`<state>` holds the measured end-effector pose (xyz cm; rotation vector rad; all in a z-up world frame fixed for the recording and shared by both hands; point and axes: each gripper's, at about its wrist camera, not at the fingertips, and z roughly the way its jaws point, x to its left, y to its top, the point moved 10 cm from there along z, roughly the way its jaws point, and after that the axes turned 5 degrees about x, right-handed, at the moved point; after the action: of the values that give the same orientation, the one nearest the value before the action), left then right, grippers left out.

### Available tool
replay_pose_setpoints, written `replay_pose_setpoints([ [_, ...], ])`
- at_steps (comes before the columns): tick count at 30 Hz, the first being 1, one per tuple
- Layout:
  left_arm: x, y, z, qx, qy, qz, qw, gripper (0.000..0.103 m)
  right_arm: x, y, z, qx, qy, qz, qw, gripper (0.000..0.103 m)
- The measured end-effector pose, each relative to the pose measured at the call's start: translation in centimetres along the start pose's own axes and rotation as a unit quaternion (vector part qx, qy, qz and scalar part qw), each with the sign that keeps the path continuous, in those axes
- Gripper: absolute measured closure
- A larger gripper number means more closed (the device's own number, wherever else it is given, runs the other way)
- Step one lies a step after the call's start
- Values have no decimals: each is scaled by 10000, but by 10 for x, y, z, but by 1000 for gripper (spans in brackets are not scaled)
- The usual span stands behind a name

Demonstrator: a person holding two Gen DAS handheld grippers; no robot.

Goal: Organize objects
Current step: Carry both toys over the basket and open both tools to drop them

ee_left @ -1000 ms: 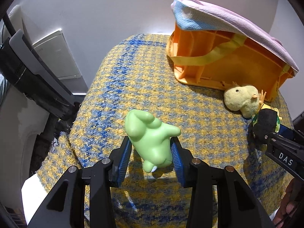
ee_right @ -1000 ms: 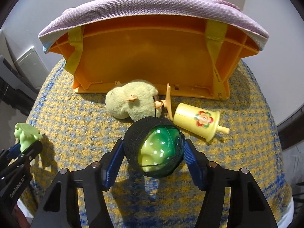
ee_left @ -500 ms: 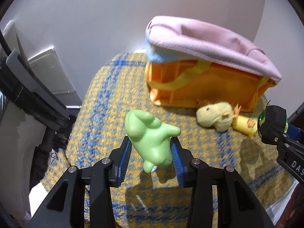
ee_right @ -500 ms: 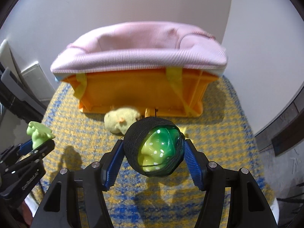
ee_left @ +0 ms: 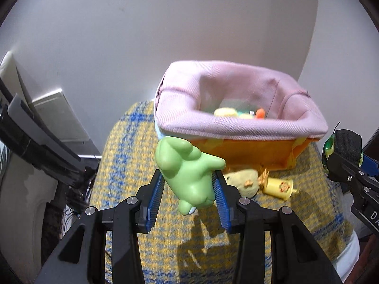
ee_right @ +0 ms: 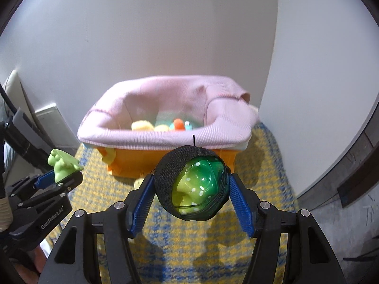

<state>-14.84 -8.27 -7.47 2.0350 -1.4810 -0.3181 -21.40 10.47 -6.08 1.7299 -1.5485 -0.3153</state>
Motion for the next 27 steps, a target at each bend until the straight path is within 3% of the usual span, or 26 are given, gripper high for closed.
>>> replay_pose_setpoints([
  [19, -27, 76, -27, -386, -38, 280, 9989, 62, -8, 75, -26, -556, 155, -109, 9983, 40],
  [27, -32, 106, -25, -496, -51, 384, 9980, 62, -11, 105, -15, -614, 165, -92, 9979, 40],
])
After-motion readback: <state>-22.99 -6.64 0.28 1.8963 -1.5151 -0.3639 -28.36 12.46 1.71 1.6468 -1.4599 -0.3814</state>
